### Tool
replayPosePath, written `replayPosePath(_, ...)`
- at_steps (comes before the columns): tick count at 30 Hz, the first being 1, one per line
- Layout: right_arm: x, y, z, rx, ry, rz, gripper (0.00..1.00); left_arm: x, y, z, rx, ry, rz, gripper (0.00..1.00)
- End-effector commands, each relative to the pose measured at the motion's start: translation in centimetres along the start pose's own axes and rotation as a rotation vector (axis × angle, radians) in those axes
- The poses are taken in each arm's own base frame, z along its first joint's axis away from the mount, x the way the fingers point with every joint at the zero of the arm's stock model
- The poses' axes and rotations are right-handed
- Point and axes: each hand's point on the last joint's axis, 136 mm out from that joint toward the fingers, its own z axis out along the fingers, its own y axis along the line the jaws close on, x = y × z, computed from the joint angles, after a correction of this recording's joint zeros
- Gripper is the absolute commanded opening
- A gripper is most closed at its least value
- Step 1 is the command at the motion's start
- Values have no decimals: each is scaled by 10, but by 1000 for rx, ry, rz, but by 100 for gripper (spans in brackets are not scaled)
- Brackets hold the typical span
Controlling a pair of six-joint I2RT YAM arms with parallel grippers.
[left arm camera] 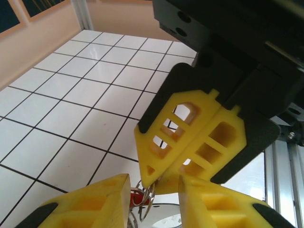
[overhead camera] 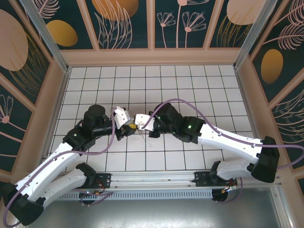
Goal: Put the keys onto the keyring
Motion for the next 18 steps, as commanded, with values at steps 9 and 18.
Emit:
replayPosePath(9,-21,-8,-21,1,-65,-14,0,0,-4,1,28,2,15,23)
replayPosePath(18,-20,-8,-22,-4,-76,-10,0,4,-2,5,28,19,10,21)
